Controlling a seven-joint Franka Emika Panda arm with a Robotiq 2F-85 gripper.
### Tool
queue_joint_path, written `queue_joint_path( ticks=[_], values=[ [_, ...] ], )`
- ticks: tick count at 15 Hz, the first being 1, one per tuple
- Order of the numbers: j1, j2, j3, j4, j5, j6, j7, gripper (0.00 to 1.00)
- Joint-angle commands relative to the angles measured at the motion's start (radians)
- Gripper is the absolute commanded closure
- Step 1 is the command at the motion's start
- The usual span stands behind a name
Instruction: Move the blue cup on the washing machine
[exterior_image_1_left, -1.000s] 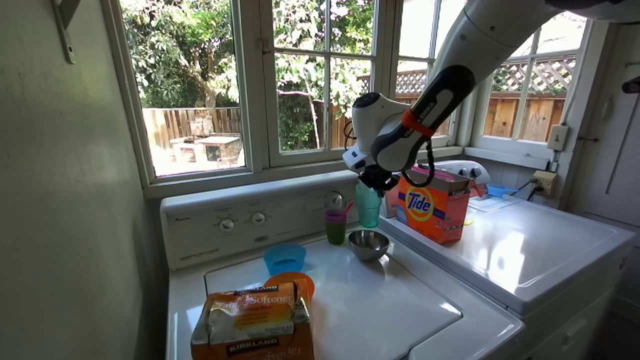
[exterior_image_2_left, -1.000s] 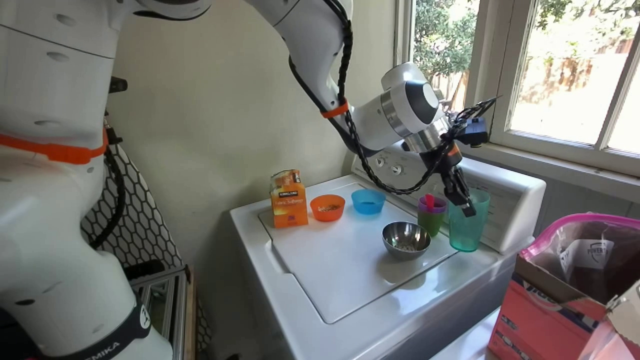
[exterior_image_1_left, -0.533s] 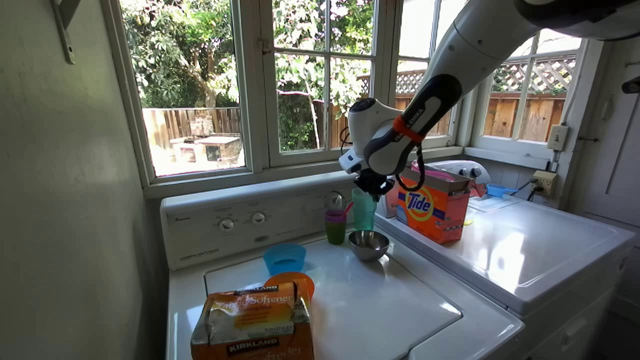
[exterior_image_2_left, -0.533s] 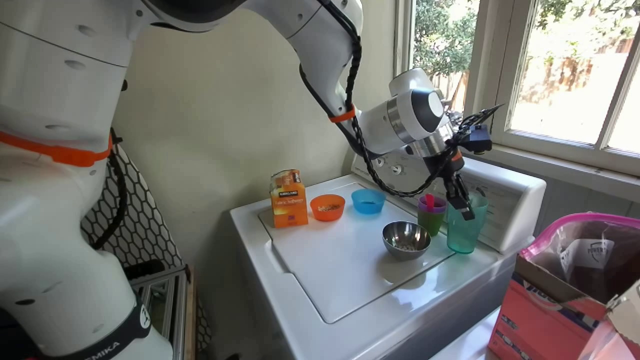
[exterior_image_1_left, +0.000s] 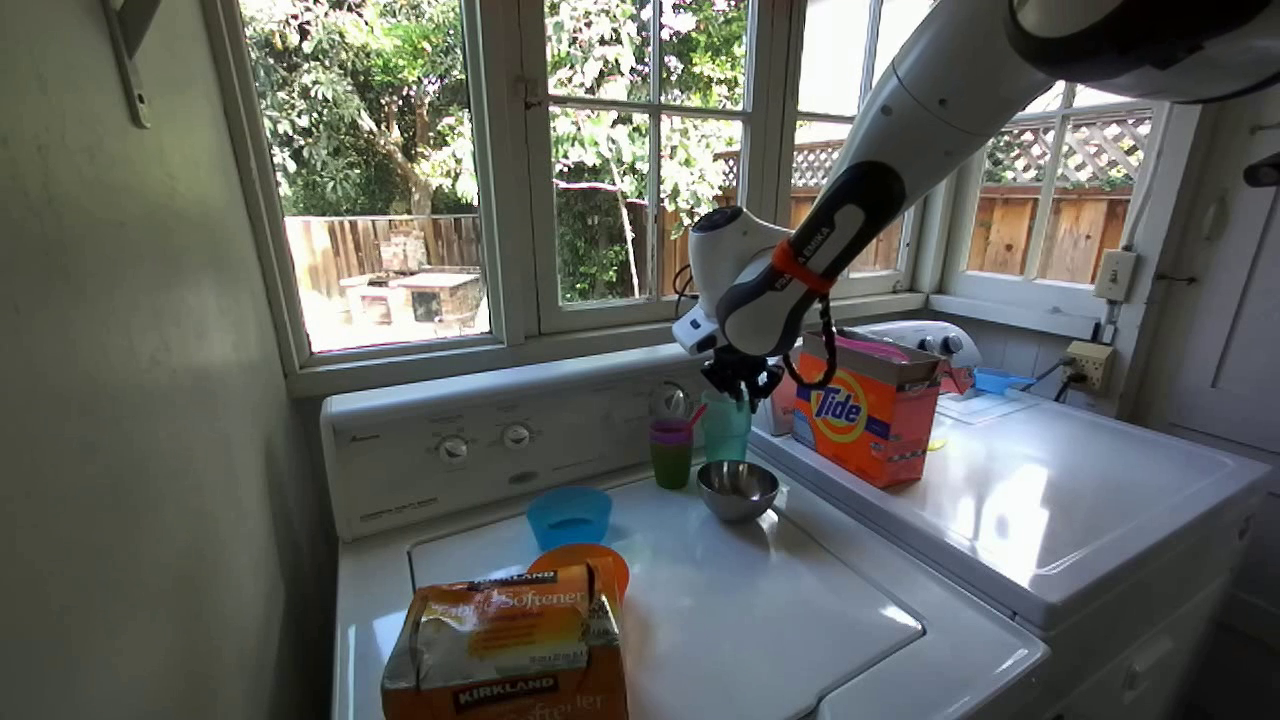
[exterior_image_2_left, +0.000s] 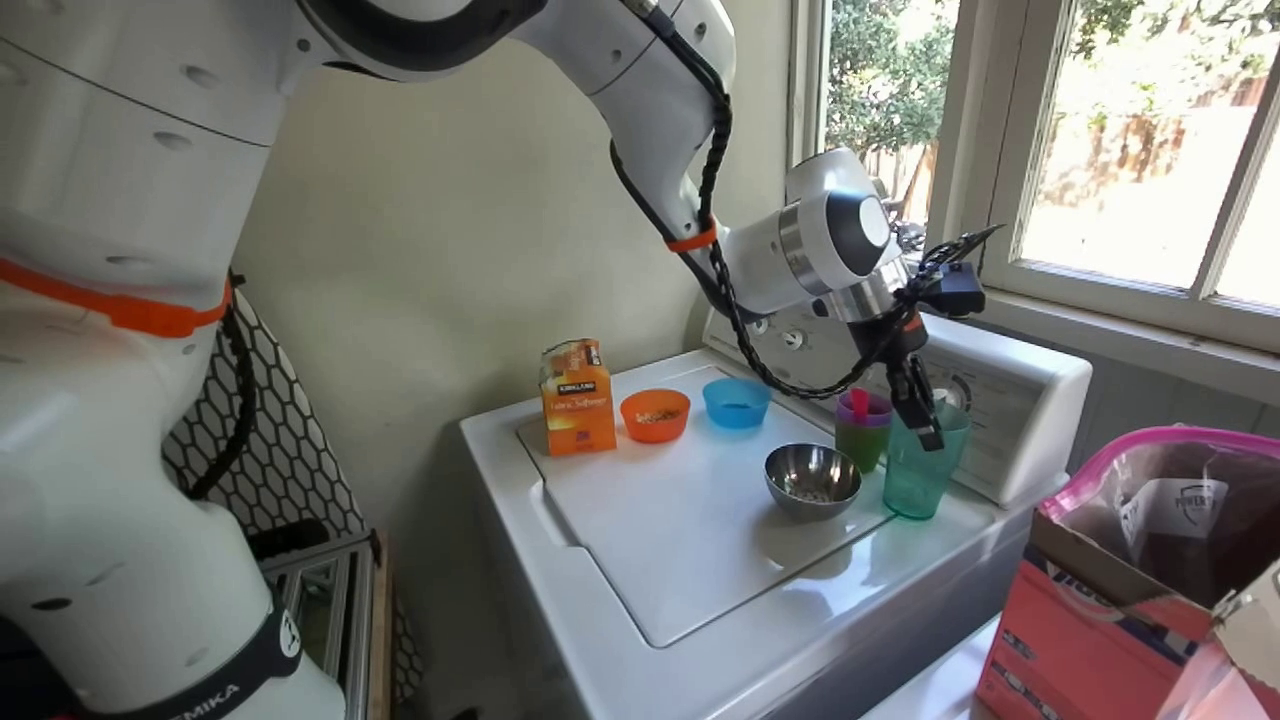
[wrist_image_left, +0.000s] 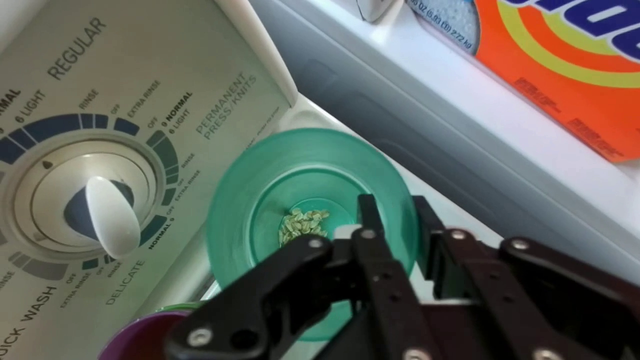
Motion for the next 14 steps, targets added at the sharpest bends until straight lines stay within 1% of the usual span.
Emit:
queue_joint_path(
  ticks=[1, 4, 6, 7, 9, 11, 13, 14],
  values=[
    [0.017, 0.005, -0.005, 0.022, 0.016, -0.017, -0.049, 0.45],
    [0.061, -0.064, -0.014, -0.036, -0.036, -0.018, -0.033, 0.23],
    [0.103, -0.116, -0.027, -0.078, -0.095, -0.018, 0.010, 0.08],
    [0.130, -0.140, -0.039, -0.091, -0.141, -0.028, 0.052, 0.02],
    [0.194, -0.192, -0.073, -0.123, -0.280, -0.060, 0.212, 0.00],
    [0.220, -0.233, -0.061, -0.151, -0.394, -0.112, 0.326, 0.00],
    [0.216, -0.247, -0.022, -0.161, -0.421, -0.170, 0.333, 0.00],
    [0.180, -0.202, -0.004, -0.101, -0.373, -0.131, 0.283, 0.00]
  ],
)
